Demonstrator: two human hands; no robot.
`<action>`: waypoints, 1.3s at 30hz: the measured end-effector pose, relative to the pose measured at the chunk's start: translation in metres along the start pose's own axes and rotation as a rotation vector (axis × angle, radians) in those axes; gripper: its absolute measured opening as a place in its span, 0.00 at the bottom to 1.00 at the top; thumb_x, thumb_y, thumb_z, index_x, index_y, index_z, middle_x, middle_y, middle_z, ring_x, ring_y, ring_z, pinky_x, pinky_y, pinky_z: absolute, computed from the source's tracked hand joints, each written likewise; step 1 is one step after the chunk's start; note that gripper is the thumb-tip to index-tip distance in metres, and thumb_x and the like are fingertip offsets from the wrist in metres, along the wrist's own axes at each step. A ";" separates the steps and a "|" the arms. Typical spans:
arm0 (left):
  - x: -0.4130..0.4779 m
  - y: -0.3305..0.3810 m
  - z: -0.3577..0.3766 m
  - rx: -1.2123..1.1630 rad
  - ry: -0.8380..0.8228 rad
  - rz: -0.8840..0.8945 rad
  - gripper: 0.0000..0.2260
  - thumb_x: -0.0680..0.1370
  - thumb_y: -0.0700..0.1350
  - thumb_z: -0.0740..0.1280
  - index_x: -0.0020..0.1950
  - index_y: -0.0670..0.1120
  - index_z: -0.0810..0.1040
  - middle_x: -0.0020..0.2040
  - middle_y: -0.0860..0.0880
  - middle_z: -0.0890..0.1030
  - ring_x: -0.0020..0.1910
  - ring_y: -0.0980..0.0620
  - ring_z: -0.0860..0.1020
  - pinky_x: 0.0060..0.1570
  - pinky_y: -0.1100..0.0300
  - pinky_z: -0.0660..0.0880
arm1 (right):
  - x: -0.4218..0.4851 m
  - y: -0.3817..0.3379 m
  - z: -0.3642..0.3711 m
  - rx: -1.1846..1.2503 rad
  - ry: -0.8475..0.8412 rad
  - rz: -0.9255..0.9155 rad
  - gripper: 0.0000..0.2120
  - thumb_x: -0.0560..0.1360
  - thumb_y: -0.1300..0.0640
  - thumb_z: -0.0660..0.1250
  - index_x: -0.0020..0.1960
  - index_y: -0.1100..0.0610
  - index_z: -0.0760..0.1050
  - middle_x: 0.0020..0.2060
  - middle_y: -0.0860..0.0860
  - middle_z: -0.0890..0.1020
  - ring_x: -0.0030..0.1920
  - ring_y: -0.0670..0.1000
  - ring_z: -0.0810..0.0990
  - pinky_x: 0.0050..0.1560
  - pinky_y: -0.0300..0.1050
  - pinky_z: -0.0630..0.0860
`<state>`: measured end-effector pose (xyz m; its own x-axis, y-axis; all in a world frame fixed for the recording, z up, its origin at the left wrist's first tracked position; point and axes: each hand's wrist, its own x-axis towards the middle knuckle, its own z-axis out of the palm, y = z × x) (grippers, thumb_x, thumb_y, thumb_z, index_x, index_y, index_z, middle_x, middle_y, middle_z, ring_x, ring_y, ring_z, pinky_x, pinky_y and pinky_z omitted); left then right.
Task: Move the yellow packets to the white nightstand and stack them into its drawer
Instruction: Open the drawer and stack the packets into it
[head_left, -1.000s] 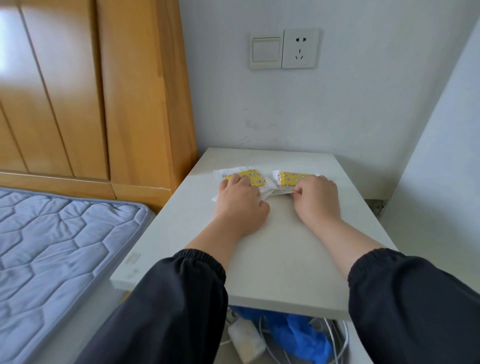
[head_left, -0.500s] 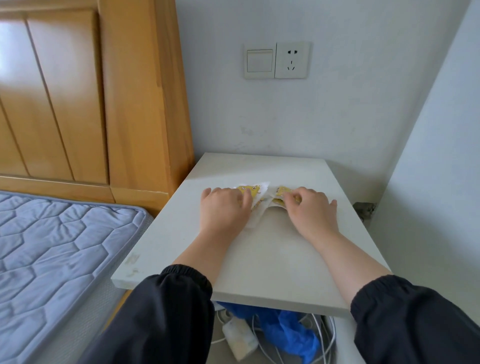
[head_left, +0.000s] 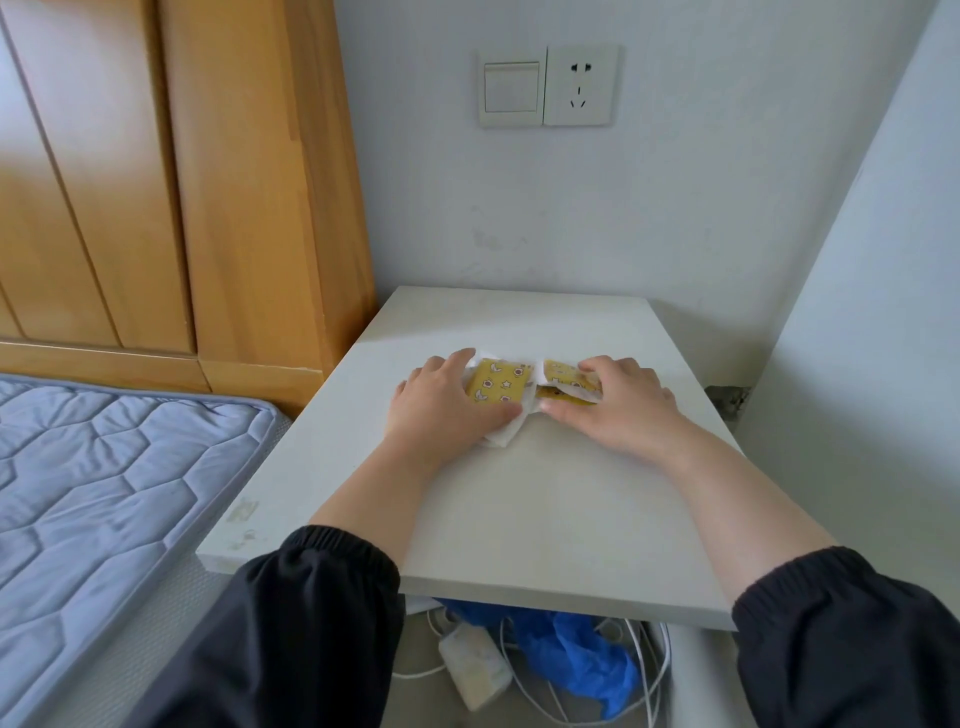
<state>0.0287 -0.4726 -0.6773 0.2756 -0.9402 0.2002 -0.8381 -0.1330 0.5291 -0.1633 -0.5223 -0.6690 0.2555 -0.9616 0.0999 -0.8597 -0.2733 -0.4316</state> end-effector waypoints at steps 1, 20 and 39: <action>-0.002 0.001 -0.001 0.011 -0.007 0.021 0.36 0.70 0.64 0.69 0.74 0.55 0.62 0.66 0.51 0.71 0.68 0.49 0.67 0.66 0.52 0.65 | -0.002 0.000 -0.001 -0.051 -0.044 -0.021 0.38 0.66 0.29 0.64 0.70 0.46 0.62 0.67 0.49 0.66 0.70 0.54 0.61 0.70 0.57 0.58; -0.003 0.001 -0.004 -0.072 0.031 -0.029 0.35 0.72 0.55 0.72 0.75 0.55 0.60 0.69 0.51 0.70 0.68 0.49 0.67 0.61 0.57 0.66 | -0.010 -0.001 -0.011 0.115 0.003 -0.002 0.10 0.74 0.49 0.68 0.50 0.53 0.71 0.45 0.49 0.78 0.45 0.53 0.77 0.47 0.47 0.72; -0.004 -0.003 -0.012 -0.603 0.079 -0.181 0.35 0.75 0.34 0.65 0.76 0.59 0.58 0.66 0.51 0.72 0.54 0.54 0.74 0.35 0.68 0.72 | -0.006 0.002 -0.027 0.597 -0.041 0.196 0.08 0.71 0.55 0.74 0.40 0.56 0.76 0.37 0.54 0.81 0.34 0.52 0.78 0.34 0.39 0.70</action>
<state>0.0360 -0.4648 -0.6701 0.4415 -0.8902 0.1120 -0.3687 -0.0663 0.9272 -0.1786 -0.5177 -0.6460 0.1453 -0.9875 -0.0613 -0.5001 -0.0199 -0.8657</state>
